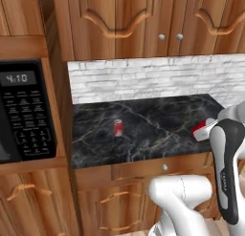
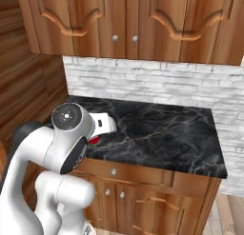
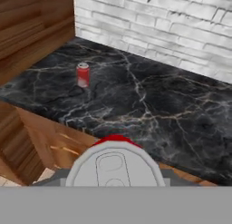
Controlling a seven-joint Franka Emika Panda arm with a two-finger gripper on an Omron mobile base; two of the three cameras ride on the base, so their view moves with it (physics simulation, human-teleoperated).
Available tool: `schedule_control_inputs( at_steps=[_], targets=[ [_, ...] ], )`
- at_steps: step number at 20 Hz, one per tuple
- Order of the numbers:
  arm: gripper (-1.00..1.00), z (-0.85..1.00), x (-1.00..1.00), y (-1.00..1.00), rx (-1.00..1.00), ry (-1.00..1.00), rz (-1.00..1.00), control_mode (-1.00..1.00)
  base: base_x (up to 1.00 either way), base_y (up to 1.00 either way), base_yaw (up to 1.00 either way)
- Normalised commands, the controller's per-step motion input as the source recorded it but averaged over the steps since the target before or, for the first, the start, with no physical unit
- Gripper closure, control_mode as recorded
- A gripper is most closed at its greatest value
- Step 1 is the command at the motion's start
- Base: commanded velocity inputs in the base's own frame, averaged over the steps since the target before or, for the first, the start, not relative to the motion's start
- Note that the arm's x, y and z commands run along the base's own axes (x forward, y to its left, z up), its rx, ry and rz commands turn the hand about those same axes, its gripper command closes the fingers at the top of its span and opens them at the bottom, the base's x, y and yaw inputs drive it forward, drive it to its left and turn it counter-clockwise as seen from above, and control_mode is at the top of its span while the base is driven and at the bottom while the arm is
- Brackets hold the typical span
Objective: Four empty soda cans are scattered around the kitchen. Gather all the cans and cluster them next to the stove for recycling.
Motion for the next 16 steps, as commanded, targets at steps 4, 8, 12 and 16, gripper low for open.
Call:
schedule_control_inputs(
  at_steps=[4,8,12,16],
  targets=[
    [1.00,0.00,0.00,0.00,0.00,0.00,0.00,1.00,-0.69,0.09,0.22],
    [1.00,0.00,0.00,0.00,0.00,0.00,0.00,1.00,-0.13,0.00,0.48],
    [1.00,0.00,0.00,0.00,0.00,0.00,0.00,1.00,-0.06,0.00,0.50],
    [1.00,0.00,0.00,0.00,0.00,0.00,0.00,1.00,-0.07,0.00,0.50]
  ],
)
